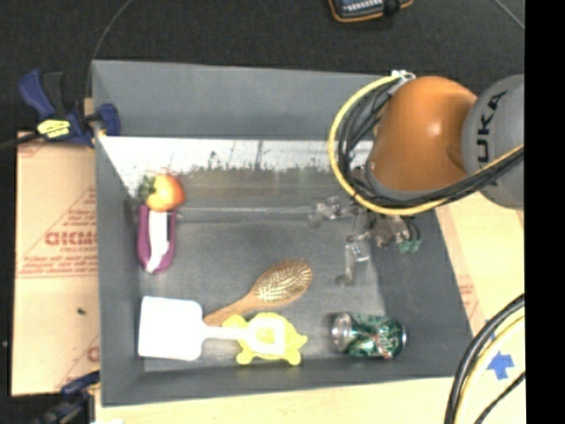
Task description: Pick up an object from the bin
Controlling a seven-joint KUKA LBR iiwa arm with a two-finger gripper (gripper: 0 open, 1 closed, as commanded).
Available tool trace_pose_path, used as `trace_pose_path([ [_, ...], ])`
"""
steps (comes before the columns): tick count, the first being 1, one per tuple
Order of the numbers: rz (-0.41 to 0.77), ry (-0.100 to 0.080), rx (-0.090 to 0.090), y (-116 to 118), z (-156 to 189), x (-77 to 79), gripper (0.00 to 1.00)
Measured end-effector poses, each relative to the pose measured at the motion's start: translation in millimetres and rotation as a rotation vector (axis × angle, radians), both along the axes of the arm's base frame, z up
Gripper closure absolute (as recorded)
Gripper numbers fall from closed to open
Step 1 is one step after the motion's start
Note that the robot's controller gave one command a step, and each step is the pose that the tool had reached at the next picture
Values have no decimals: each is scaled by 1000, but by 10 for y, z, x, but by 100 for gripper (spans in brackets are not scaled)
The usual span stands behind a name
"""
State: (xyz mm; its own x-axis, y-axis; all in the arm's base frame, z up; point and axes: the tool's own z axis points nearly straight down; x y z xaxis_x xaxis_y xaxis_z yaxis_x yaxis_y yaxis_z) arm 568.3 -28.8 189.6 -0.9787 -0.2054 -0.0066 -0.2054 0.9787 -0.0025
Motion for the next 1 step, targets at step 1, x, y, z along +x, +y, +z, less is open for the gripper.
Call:
trace_pose_path([
  [1,-338,1,4,197,-330,-103,0],
])
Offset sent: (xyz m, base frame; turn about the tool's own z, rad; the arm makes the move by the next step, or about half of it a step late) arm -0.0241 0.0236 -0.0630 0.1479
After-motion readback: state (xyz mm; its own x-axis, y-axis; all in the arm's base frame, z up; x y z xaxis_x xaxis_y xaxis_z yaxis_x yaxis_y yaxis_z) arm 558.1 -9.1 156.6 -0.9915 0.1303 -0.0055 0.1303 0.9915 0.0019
